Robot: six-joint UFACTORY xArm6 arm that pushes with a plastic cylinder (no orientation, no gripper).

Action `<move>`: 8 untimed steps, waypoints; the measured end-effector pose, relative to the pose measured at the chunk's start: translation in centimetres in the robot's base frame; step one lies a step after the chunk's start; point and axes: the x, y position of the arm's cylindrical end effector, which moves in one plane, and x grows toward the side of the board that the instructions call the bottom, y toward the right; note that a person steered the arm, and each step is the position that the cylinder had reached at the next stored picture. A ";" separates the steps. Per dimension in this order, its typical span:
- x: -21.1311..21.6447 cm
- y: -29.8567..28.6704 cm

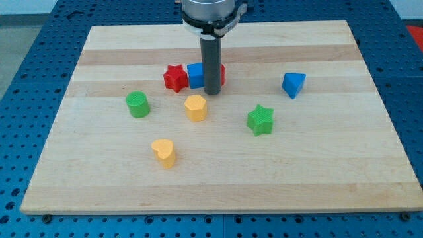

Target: Move the yellow hexagon closer to the red star

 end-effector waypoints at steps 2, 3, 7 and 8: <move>-0.1 0.0; 2.2 0.1; 6.3 0.3; 5.8 -3.0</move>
